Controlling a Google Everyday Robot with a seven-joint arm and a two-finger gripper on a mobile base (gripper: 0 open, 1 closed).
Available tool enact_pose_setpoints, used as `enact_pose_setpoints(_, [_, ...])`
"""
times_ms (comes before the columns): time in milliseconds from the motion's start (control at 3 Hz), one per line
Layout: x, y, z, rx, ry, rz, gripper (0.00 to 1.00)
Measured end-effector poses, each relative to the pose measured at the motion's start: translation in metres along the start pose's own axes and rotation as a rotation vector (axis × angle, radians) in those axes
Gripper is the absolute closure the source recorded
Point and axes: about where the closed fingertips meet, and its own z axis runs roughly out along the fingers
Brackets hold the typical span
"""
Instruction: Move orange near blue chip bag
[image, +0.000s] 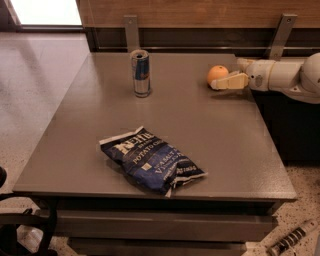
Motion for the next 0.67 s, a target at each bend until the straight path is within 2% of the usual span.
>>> enact_pose_setpoints(667, [0.0057,0.0092,0.0271,-0.032,-0.059,0.010,0.00])
